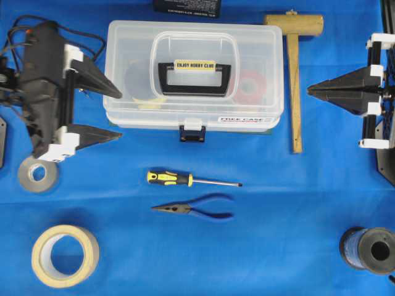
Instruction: Close the tool box with the left arm.
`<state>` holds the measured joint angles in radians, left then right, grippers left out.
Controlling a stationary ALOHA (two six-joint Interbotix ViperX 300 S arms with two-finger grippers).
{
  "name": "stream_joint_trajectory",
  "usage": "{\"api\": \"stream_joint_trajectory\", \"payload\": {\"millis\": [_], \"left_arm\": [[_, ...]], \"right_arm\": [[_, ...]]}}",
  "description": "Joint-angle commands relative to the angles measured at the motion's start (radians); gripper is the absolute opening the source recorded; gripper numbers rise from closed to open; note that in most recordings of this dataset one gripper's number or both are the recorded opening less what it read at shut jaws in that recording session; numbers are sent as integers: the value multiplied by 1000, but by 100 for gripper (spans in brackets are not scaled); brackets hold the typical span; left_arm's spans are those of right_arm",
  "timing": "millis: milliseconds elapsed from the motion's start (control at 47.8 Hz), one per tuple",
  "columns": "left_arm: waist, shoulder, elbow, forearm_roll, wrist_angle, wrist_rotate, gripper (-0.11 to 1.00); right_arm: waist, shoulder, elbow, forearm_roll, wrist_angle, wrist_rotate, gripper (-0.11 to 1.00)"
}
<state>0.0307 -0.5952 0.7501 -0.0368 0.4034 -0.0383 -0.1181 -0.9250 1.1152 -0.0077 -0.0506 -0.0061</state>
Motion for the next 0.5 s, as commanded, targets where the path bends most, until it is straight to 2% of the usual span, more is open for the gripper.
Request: {"api": "stream_joint_trajectory", "payload": {"millis": [0, 230, 481], "left_arm": [[-2, -58, 11, 0, -32, 0, 91], [-12, -218, 130, 0, -106, 3, 91], [-29, -387, 331, 0, -244, 5, 91]], "right_arm": [[-2, 0, -20, -2, -3, 0, 0], [-3, -3, -18, -2, -2, 2, 0], [-2, -3, -18, -2, 3, 2, 0]]}}
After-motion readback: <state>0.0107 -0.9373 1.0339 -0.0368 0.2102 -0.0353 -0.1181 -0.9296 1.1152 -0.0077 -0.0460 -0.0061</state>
